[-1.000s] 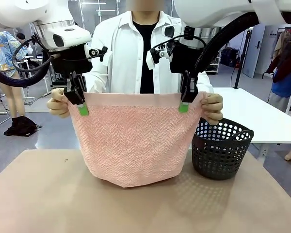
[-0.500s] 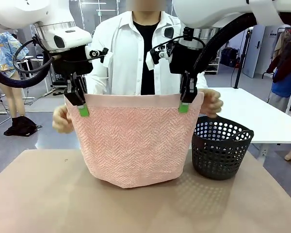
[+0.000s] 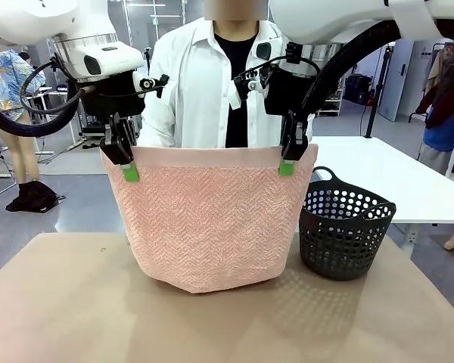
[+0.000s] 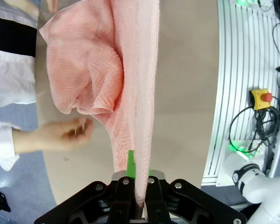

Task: Fold the towel.
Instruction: Release the end of the 100 cm Hotel Towel you were holding and grab the top end of the folded side.

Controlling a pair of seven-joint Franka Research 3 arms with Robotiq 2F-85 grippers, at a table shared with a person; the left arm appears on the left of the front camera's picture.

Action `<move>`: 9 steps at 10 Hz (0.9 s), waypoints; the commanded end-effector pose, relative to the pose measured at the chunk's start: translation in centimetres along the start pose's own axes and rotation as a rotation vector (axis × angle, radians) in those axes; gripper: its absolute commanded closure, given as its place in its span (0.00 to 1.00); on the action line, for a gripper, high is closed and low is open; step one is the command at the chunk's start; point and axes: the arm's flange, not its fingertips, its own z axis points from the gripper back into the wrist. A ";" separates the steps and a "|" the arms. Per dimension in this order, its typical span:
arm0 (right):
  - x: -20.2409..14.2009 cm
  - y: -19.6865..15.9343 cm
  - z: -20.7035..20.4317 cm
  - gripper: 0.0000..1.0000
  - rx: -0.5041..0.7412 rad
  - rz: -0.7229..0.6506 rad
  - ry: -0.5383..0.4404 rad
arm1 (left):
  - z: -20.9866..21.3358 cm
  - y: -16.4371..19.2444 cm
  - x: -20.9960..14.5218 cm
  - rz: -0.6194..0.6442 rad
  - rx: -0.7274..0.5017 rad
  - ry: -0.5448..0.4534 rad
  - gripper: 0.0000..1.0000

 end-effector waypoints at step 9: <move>0.0 0.2 0.1 1.00 -0.005 0.003 -0.001 | 0.2 0.1 -0.1 0.003 0.004 -0.003 1.00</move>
